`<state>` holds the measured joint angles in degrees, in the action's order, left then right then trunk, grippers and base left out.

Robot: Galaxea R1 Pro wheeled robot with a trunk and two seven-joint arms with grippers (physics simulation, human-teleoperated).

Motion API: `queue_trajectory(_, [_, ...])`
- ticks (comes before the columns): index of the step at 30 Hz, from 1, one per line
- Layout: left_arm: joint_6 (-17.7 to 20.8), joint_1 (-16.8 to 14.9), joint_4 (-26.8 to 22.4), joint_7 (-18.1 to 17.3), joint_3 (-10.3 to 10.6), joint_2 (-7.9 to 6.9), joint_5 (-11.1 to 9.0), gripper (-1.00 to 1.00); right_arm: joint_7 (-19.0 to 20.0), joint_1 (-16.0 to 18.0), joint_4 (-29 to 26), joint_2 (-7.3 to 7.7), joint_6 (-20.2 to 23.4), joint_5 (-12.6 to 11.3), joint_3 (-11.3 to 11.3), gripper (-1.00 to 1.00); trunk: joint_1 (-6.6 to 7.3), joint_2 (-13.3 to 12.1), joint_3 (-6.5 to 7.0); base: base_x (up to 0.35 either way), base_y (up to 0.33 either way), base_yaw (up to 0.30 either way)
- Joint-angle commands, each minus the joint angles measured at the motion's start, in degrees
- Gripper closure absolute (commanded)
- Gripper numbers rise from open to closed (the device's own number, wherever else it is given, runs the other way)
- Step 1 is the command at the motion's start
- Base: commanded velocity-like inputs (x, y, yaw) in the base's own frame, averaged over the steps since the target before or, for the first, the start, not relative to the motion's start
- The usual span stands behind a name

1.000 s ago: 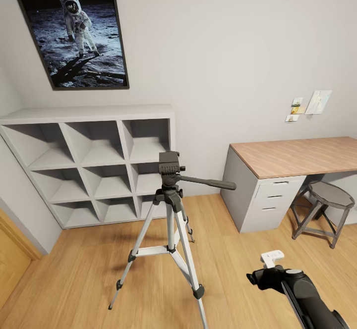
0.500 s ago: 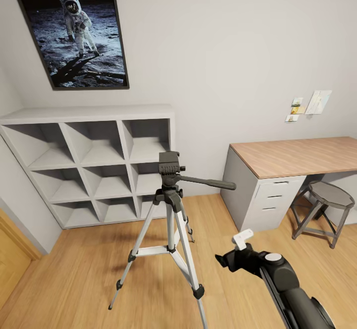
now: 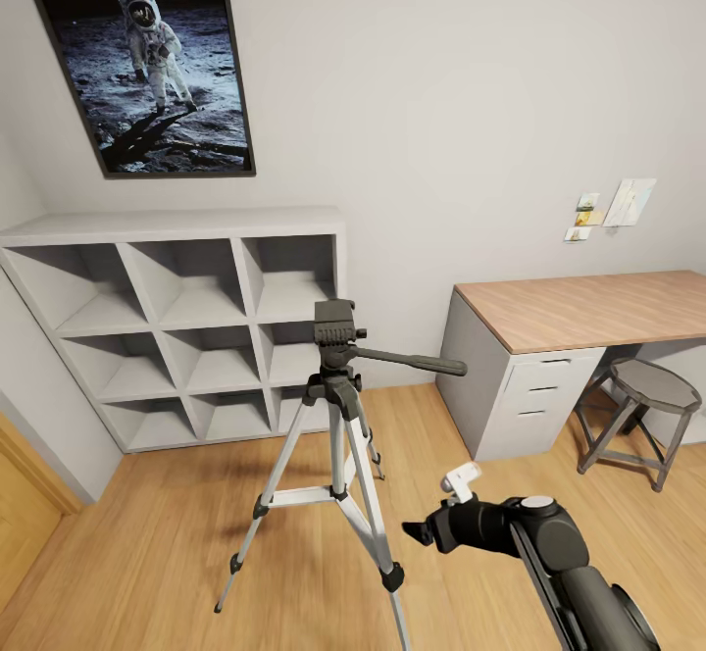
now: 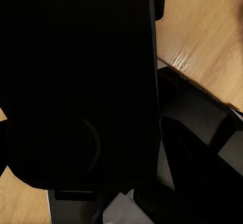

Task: Attach the digital camera to the camera tripod in the bedroom.

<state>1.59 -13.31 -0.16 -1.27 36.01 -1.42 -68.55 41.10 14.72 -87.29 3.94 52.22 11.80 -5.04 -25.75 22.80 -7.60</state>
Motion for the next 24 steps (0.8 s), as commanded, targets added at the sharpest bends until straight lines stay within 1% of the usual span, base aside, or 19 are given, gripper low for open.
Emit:
queue_trajectory(1, [0.2,0.0,0.0,-0.1,0.5,-0.01,-0.5,1.00,0.5,0.1,-0.1,0.08,0.1,0.6,0.3,-1.00,-0.03,0.1,-0.12,0.000,0.000,0.000])
queue_trajectory(6, [0.2,0.0,0.0,-0.1,0.5,0.01,-0.5,1.00,0.4,0.0,-0.1,0.29,0.1,0.9,3.1,-1.00,-0.03,0.1,-0.12,-0.001,0.000,0.000])
queue_trajectory(10, [0.2,0.0,0.0,-0.1,0.5,0.11,-0.5,1.00,0.4,0.0,-0.2,0.36,0.1,0.9,4.2,-1.00,-0.03,0.1,-0.12,-0.106,0.000,0.000])
queue_trajectory(14, [0.2,0.0,0.0,-0.1,0.5,0.10,-0.5,1.00,0.4,0.1,-0.2,0.17,0.1,1.1,4.4,-1.00,-0.03,0.1,-0.12,-0.227,0.000,0.000])
queue_trajectory(20, [0.2,0.0,0.0,-0.1,0.5,0.13,-0.5,1.00,0.4,0.0,-0.1,-0.20,0.1,1.1,4.4,-1.00,-0.03,0.1,-0.12,-0.047,0.004,0.000])
queue_trajectory(24, [0.2,0.0,0.0,-0.1,0.5,0.12,-0.5,1.00,0.4,0.0,-0.1,-0.30,0.1,1.2,4.4,-1.00,-0.03,0.1,-0.12,-0.170,0.046,0.000])
